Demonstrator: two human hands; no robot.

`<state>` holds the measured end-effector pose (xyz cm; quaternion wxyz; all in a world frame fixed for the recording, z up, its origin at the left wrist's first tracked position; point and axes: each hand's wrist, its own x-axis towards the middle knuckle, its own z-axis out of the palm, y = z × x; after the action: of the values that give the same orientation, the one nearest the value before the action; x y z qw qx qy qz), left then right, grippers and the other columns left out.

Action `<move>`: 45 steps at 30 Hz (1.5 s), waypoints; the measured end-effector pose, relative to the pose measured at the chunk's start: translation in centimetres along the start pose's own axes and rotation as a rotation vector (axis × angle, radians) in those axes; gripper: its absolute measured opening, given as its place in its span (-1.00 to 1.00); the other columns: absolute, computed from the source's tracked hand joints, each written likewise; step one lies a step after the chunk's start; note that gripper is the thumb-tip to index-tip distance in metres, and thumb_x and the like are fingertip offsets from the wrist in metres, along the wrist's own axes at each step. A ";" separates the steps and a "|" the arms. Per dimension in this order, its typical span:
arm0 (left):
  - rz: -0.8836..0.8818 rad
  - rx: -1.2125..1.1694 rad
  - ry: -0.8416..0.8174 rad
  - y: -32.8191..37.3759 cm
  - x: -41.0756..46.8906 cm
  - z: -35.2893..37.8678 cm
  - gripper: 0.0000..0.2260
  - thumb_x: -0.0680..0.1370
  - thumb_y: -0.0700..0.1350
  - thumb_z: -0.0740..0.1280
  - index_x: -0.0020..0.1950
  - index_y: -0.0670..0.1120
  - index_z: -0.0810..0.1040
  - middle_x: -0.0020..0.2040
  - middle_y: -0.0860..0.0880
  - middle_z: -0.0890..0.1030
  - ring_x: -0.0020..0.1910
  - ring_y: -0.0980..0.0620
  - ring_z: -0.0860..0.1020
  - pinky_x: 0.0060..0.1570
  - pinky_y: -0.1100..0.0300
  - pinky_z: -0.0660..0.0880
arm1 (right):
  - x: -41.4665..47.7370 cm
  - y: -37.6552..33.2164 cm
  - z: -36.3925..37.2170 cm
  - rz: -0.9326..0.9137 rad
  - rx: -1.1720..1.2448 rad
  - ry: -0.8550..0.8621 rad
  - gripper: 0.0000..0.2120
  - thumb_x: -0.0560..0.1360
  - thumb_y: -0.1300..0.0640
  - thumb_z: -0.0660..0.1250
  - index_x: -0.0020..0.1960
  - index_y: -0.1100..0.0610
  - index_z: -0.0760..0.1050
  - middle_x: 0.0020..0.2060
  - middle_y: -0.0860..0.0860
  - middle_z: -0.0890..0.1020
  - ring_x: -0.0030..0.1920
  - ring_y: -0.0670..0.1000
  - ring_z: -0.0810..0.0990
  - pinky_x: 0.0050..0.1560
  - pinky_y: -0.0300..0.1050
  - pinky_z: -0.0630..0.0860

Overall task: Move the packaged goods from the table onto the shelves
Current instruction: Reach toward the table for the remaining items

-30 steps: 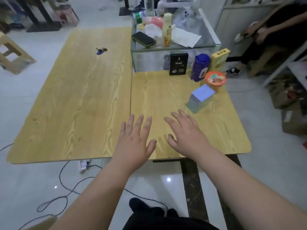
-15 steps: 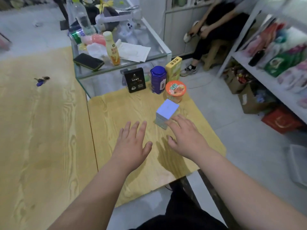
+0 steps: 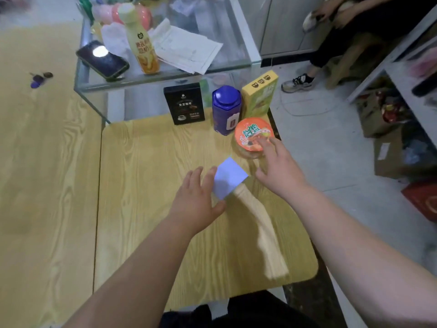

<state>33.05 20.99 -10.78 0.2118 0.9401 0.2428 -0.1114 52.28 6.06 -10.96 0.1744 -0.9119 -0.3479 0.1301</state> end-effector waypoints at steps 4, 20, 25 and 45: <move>-0.054 -0.081 -0.042 1.3 2.1 1.7 -0.15 0.47 0.21 0.44 0.61 0.11 0.03 0.49 -0.06 0.18 0.45 -0.12 0.27 0.34 0.01 0.39 | 4.4 2.6 1.0 0.147 0.033 -0.115 -0.05 0.40 -0.01 0.52 0.59 -0.23 -0.01 0.58 0.18 -0.03 0.53 0.27 0.22 0.42 0.17 0.37; -0.489 -0.556 0.237 -5.8 -3.4 1.7 -0.36 0.43 -0.19 0.45 0.42 0.19 0.33 0.25 0.05 0.26 0.06 0.02 0.47 -0.18 0.33 0.39 | 3.6 -1.5 8.5 -0.172 0.474 -0.217 -0.32 0.21 0.14 0.67 0.27 -0.10 0.52 0.31 0.09 0.29 0.29 -0.07 0.37 0.28 -0.52 0.23; -0.661 -1.163 0.456 -8.9 -8.8 -0.4 -0.32 0.26 -0.04 0.44 0.34 0.13 0.30 0.12 -0.03 0.52 -0.12 0.09 0.55 -0.17 0.18 0.55 | 2.0 -8.2 7.6 -0.171 0.773 -0.483 -0.33 0.21 0.03 0.66 0.21 -0.19 0.43 0.20 -0.05 0.49 0.20 -0.01 0.55 0.19 -0.28 0.48; -0.817 -1.675 1.747 -16.2 -56.9 2.6 -0.25 0.49 0.20 0.44 0.51 -0.18 0.27 0.41 -0.23 0.51 0.34 -0.30 0.52 0.23 -0.37 0.48 | -31.1 -46.6 15.1 -0.340 1.083 -1.453 -0.21 0.23 -0.08 0.55 0.38 -0.01 0.30 0.11 0.07 0.63 0.03 0.15 0.69 -0.12 0.15 0.62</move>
<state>-24.15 9.37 -0.92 0.4583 0.1379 0.5666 0.6707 -3.08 20.82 -1.96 0.3327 -0.3369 -0.3928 0.7884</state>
